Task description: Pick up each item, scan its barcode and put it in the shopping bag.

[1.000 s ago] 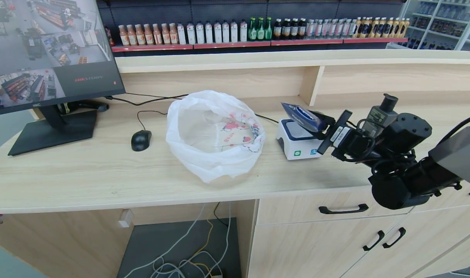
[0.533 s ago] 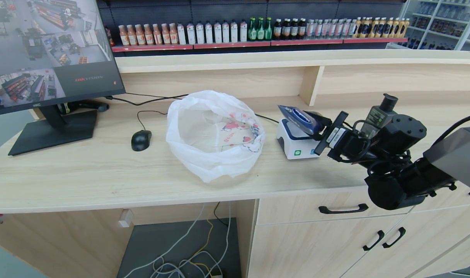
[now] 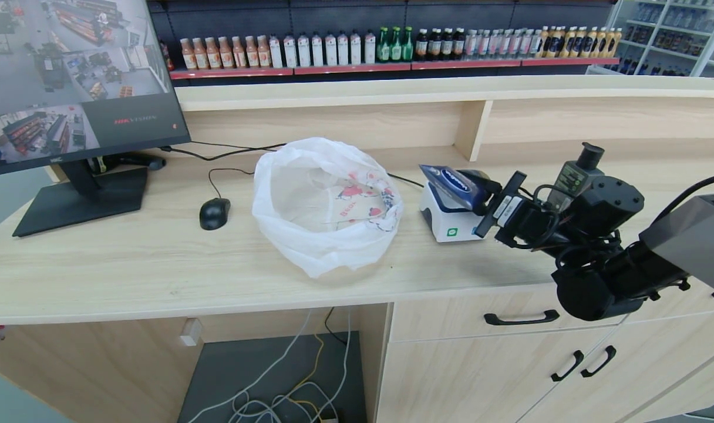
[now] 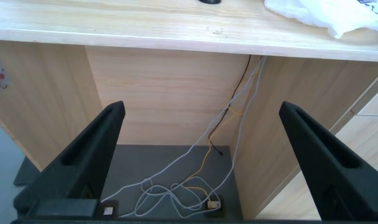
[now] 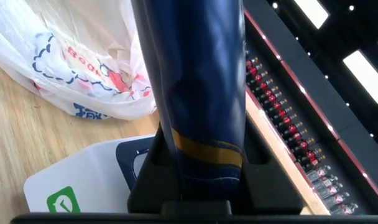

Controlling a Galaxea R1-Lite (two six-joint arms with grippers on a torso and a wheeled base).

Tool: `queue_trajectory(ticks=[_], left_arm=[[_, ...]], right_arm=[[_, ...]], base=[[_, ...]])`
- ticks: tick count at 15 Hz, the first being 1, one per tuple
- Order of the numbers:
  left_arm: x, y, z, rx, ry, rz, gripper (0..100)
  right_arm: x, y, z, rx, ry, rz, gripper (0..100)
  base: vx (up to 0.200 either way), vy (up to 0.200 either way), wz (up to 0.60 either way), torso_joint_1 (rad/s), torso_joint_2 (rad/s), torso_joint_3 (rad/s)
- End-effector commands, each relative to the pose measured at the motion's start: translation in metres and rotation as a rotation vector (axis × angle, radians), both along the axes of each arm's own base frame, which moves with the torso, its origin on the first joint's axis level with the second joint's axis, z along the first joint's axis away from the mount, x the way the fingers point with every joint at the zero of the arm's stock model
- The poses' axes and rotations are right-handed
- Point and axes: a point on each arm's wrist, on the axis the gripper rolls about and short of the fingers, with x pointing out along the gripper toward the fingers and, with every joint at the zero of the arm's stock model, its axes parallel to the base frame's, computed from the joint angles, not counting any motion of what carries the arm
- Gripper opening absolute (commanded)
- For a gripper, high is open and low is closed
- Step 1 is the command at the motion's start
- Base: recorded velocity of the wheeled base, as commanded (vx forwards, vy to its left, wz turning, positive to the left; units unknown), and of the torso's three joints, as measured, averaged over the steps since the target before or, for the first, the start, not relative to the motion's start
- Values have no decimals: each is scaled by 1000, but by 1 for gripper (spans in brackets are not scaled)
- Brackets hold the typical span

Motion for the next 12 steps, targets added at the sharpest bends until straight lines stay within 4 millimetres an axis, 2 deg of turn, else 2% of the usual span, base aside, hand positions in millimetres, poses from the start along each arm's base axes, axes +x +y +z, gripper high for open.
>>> queue_trajectory(ticks=[1,12], left_arm=[[0,0,0,0,0,1,100],[0,0,0,0,0,1,100]], right_arm=[[0,1,-3,-2,9,2,0],[-4,11,1,25,18,-3,0]], base=[[0,0,0,0,0,0],[0,0,0,0,0,0]])
